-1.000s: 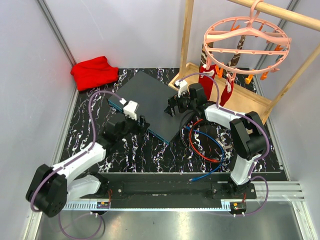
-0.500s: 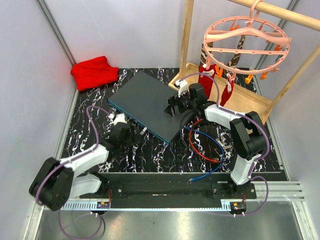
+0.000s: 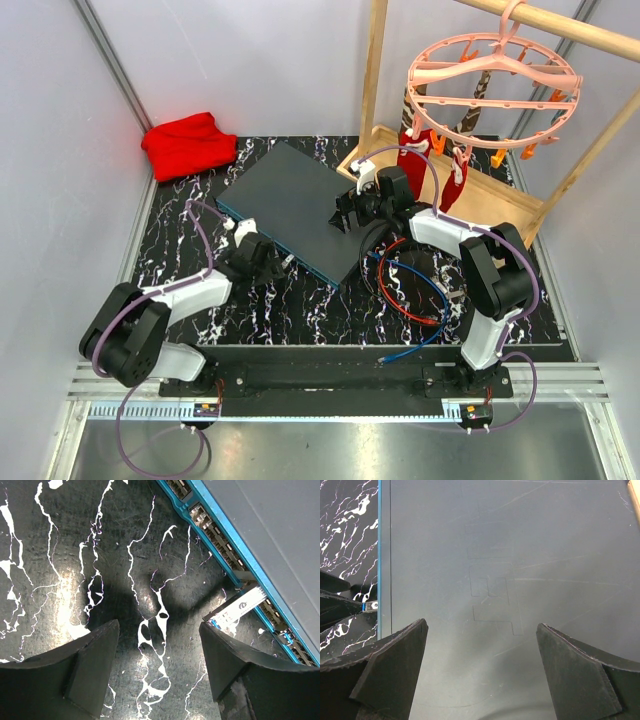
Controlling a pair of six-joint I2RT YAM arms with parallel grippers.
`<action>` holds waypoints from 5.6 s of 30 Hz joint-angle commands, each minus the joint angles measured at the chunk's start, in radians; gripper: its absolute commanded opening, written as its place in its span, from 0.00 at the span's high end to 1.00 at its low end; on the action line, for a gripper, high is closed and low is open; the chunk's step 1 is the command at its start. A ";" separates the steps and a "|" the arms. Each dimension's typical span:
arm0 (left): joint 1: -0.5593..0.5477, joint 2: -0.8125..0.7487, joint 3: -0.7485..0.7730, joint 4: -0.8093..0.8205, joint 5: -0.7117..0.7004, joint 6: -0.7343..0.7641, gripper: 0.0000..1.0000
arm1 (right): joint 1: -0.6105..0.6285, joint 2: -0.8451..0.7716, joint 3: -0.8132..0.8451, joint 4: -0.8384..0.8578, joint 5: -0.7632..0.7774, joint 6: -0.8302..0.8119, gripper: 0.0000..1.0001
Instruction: Insert the plug into the switch port
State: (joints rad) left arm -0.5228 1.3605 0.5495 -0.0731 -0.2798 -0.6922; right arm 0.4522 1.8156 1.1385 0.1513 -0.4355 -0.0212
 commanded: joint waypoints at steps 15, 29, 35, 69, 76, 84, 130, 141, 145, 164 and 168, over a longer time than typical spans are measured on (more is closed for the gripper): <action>-0.014 -0.100 0.055 0.068 0.044 -0.032 0.27 | -0.003 -0.029 0.003 0.016 0.007 -0.016 0.00; -0.014 -0.156 0.095 -0.026 -0.048 -0.003 0.27 | -0.003 -0.039 -0.002 0.011 0.014 -0.013 0.00; -0.016 -0.267 0.035 -0.135 -0.061 -0.024 0.27 | -0.013 -0.015 0.047 -0.019 0.084 -0.009 0.00; -0.016 0.046 0.090 0.010 0.042 -0.043 0.29 | -0.096 0.260 0.297 -0.122 0.245 0.012 0.00; -0.014 0.046 0.116 0.032 0.033 -0.035 0.29 | -0.101 0.272 0.294 -0.124 0.259 0.015 0.00; -0.016 0.077 0.155 0.070 0.033 -0.021 0.29 | -0.102 0.284 0.285 -0.180 0.208 0.070 0.00; -0.014 0.114 0.128 0.035 0.031 -0.046 0.30 | -0.101 0.294 0.242 -0.257 0.084 0.056 0.01; -0.016 0.177 0.224 0.070 0.031 -0.032 0.31 | -0.102 0.292 0.231 -0.266 0.047 0.049 0.01; -0.016 0.190 0.253 0.107 0.031 -0.020 0.30 | -0.101 0.298 0.230 -0.280 0.006 0.043 0.01; -0.016 0.173 0.276 0.348 0.013 0.016 0.31 | -0.095 0.332 0.256 -0.375 -0.068 -0.014 0.00; -0.016 0.178 0.282 0.346 0.042 0.003 0.30 | -0.093 0.324 0.248 -0.380 -0.055 -0.019 0.00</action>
State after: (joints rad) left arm -0.5358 1.5490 0.7517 -0.1268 -0.2516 -0.6334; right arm 0.3195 2.0781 1.4288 -0.0051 -0.3725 -0.0788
